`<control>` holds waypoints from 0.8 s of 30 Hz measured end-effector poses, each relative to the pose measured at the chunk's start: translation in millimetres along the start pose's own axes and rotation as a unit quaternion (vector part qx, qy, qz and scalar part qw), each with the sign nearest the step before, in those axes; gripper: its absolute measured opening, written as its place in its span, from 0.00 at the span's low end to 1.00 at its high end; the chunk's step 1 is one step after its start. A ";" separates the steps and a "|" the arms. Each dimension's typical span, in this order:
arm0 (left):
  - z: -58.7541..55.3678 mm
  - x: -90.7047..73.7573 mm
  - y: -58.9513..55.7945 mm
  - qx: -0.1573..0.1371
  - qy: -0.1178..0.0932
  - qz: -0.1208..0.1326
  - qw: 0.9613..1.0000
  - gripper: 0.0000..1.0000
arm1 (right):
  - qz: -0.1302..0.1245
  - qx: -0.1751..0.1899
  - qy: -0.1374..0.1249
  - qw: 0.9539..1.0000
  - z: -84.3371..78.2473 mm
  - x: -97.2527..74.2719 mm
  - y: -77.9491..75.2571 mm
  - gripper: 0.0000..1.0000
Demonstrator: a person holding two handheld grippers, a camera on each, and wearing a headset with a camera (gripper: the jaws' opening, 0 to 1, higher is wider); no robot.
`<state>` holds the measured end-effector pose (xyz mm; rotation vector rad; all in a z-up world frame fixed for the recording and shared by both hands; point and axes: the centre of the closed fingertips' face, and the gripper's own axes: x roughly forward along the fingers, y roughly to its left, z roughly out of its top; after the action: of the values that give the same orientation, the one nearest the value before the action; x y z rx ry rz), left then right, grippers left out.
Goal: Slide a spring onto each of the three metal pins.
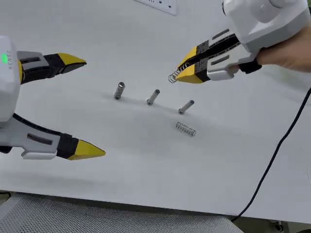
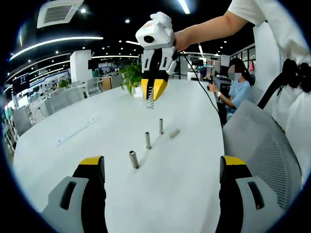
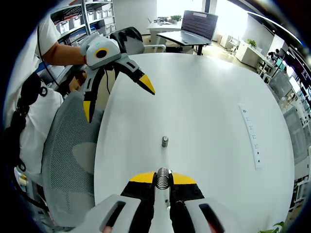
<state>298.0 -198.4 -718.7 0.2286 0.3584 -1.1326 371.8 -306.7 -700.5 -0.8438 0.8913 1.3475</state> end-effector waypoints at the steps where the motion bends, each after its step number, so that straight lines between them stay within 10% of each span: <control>1: -1.2 -1.8 0.7 0.003 -0.002 0.000 1.000 0.99 | -0.002 -0.003 0.006 1.000 -1.2 3.4 -1.6 0.06; 24: -10.7 -7.4 7.4 -0.022 -0.019 0.011 1.000 0.99 | 0.018 -0.006 0.056 0.998 -17.6 51.4 -13.9 0.06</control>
<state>300.3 -185.3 -725.7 0.1728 0.3461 -1.1044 385.8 -300.9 -754.6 -0.9244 0.9898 1.3484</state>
